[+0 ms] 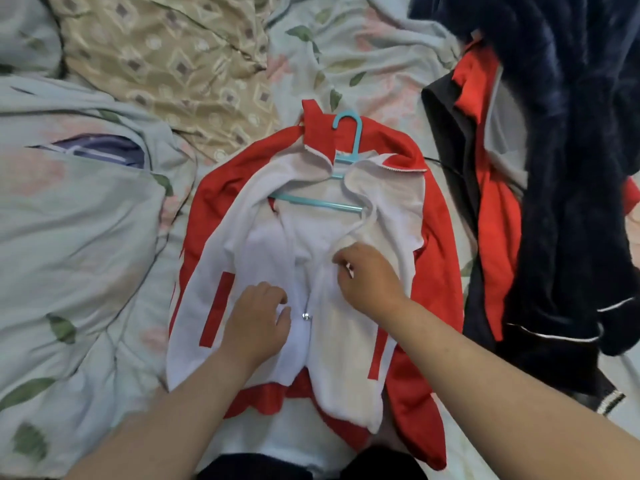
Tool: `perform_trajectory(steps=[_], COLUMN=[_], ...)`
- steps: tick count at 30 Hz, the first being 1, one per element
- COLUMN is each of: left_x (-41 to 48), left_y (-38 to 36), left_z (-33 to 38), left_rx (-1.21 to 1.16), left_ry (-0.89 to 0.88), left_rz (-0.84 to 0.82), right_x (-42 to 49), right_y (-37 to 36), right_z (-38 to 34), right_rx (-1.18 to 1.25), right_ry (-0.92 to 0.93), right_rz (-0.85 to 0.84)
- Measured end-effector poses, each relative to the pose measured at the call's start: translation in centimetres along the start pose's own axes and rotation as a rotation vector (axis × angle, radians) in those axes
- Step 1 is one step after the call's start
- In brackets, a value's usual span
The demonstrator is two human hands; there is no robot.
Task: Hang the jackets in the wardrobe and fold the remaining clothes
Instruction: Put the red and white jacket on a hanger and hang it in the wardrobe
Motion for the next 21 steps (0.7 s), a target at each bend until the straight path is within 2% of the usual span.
perform_trajectory(steps=[3, 5, 9, 15, 21], left_x=[-1.1, -1.7, -2.7, -2.2, -1.0], left_y=[-1.3, -2.6, -5.1, -6.0, -6.9], left_z=[-1.3, -2.2, -2.7, -3.1, -3.8], left_rx=[-0.066, -0.079, -0.082, -0.066, 0.019], left_ry=[0.1, 0.186, 0.237, 0.228, 0.237], left_rz=[-0.07, -0.122, -0.23, -0.21, -0.335], right_x=[-3.0, -4.1, -4.6, -3.2, -3.0], right_y=[-6.5, -9.3, -12.0, -12.0, -12.2], right_z=[-1.0, -1.1, -0.6, 0.8, 0.3], right_rx=[0.028, -0.012, -0.045, -0.035, -0.293], right_ry=[-0.058, -0.08, -0.133, -0.181, 0.015], right_rz=[-0.359, -0.446, -0.462, -0.4, -0.44])
Point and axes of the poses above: each hand's wrist, its own x-axis towards the middle knuckle, its own y-axis out of the back of the hand, z = x × y, the point moved 7 cm from there along x, towards the middle knuckle, and after that the axes turned 7 degrees about -z, right-handed, at the moved point
